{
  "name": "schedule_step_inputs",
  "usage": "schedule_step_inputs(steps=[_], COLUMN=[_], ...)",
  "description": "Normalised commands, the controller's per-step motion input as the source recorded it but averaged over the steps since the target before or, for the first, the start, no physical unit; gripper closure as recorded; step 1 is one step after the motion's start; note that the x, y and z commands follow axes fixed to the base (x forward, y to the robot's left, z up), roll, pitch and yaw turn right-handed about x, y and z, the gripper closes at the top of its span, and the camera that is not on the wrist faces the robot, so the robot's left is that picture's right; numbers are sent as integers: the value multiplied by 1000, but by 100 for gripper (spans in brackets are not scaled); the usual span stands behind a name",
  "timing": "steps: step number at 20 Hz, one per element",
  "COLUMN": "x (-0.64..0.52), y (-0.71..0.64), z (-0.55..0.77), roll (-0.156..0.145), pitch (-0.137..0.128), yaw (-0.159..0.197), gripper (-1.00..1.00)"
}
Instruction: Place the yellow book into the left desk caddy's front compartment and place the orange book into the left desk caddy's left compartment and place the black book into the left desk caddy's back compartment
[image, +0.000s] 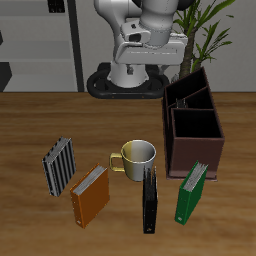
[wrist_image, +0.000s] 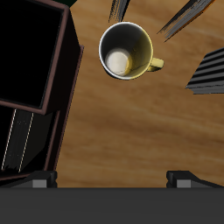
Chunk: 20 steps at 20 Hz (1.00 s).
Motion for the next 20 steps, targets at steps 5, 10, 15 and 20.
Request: schedule_step_inputs(steps=[5,10,15,20], x=[97,188,67,101], y=[-333,-329,-457,-510], z=[174,71,55,115], roll=[50,199,-23,-54], pitch=[-16,52,-28,-51], yaw=[25,105,-22,1], gripper=[-100,-100,-100,-100])
